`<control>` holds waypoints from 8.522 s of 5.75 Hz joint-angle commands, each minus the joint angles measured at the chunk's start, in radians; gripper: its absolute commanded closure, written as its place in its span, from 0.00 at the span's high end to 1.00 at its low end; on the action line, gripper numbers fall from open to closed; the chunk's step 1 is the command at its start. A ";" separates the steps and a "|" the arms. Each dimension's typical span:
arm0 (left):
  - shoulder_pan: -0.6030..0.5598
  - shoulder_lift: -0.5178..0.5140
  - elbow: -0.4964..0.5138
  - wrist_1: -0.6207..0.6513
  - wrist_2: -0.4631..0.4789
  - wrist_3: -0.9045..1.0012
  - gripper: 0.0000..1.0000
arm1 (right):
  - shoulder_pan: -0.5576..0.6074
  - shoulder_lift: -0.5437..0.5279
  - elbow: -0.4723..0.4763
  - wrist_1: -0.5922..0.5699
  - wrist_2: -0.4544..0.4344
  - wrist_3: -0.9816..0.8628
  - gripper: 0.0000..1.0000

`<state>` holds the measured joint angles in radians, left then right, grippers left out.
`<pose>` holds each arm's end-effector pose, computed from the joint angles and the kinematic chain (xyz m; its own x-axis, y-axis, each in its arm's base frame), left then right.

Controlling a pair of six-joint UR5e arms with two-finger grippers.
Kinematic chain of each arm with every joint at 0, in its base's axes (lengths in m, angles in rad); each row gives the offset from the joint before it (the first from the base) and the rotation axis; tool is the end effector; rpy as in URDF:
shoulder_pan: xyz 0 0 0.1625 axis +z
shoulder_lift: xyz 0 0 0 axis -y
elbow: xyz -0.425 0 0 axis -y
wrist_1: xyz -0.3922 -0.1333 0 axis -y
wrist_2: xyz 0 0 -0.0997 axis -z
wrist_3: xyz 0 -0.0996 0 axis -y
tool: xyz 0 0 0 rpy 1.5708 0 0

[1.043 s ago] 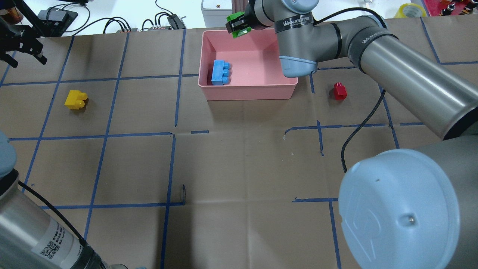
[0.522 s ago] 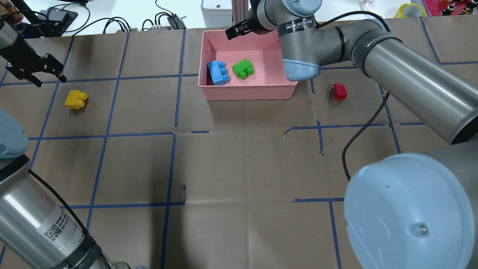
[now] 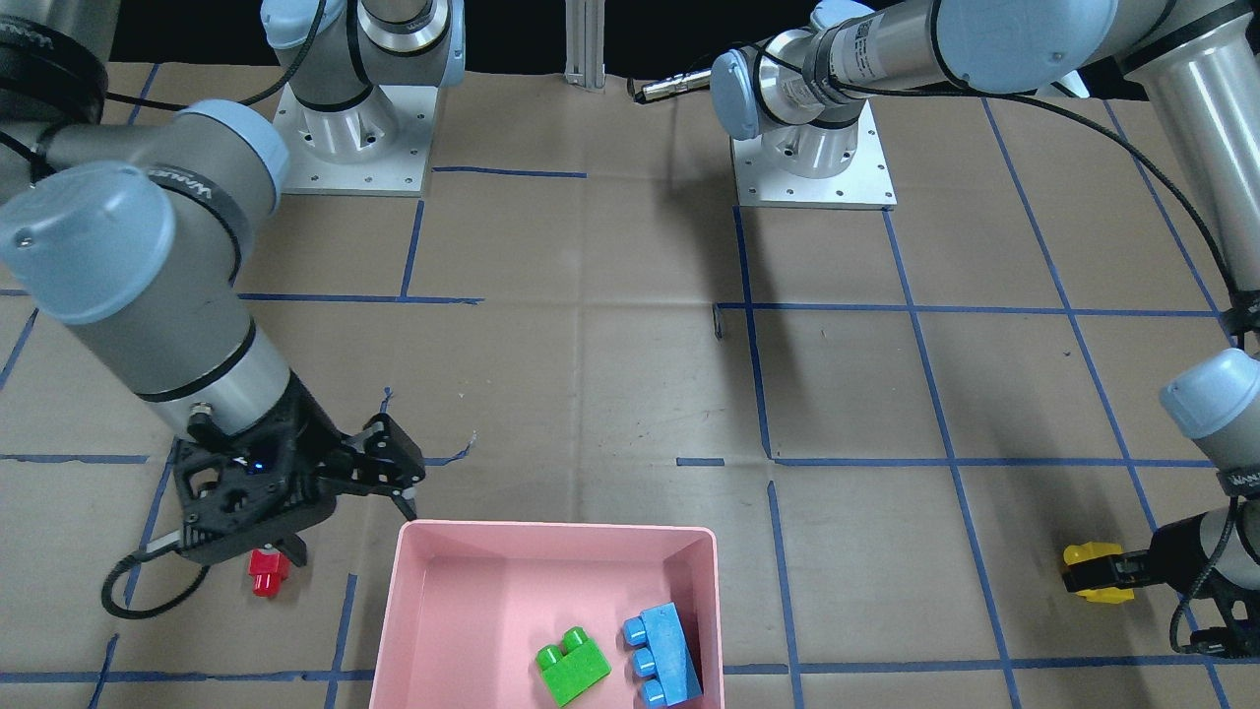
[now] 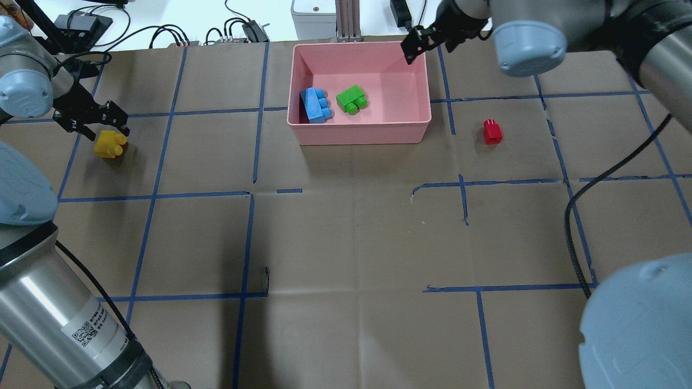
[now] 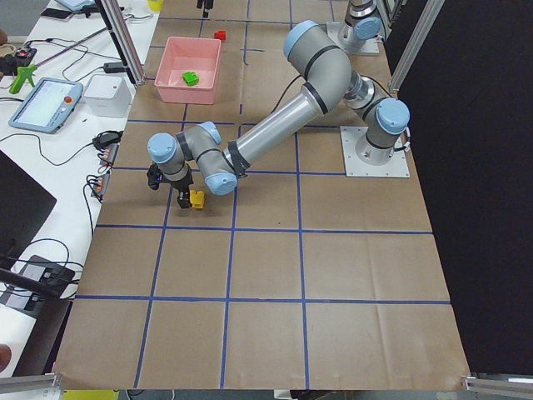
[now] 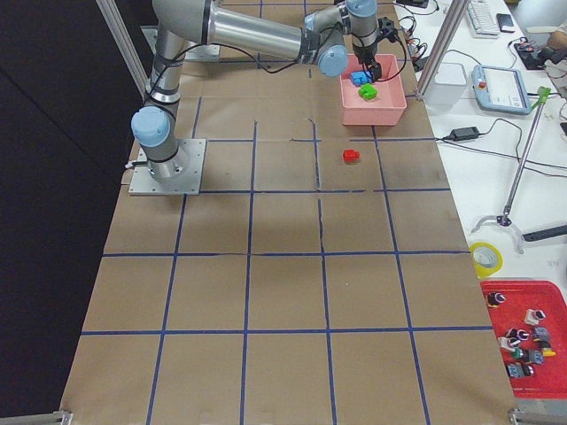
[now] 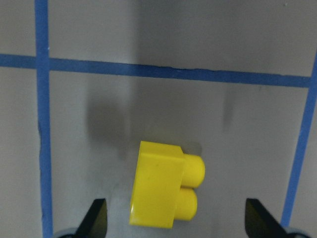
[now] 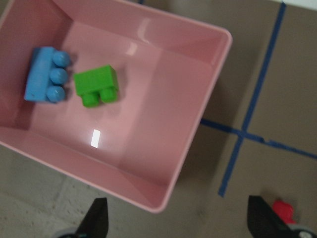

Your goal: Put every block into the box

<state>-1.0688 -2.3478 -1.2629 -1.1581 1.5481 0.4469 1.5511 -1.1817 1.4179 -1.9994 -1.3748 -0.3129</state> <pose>0.2381 -0.7155 0.1832 -0.9974 -0.0566 0.0448 -0.0547 0.9977 0.0410 0.1397 -0.6620 0.3871 -0.9397 -0.3191 -0.1230 -0.2837 0.9282 -0.2408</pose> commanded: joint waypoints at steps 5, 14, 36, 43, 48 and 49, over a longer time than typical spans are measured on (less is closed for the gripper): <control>0.003 0.013 -0.029 0.014 0.050 0.107 0.42 | -0.090 0.105 0.218 -0.255 -0.167 0.127 0.98; -0.576 0.082 0.376 -0.347 -0.104 -0.737 0.24 | -0.117 0.182 0.290 -0.435 -0.239 0.146 0.88; -0.467 0.763 -0.296 -0.319 0.007 -0.358 0.99 | 0.104 0.275 -0.086 -0.469 0.344 -0.351 1.00; -0.467 0.765 -0.285 -0.348 0.010 -0.363 0.99 | 0.047 -0.129 -0.077 0.363 -0.002 -0.135 1.00; -0.467 0.765 -0.291 -0.345 0.010 -0.361 0.99 | 0.047 -0.504 0.311 0.485 -0.163 0.392 1.00; -0.467 0.765 -0.291 -0.345 0.010 -0.361 0.99 | 0.047 -0.500 0.312 0.485 -0.212 0.393 1.00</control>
<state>-1.5355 -1.5831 -1.5535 -1.5037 1.5585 0.0858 1.5985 -1.6754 1.7156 -1.5134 -1.5387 0.0554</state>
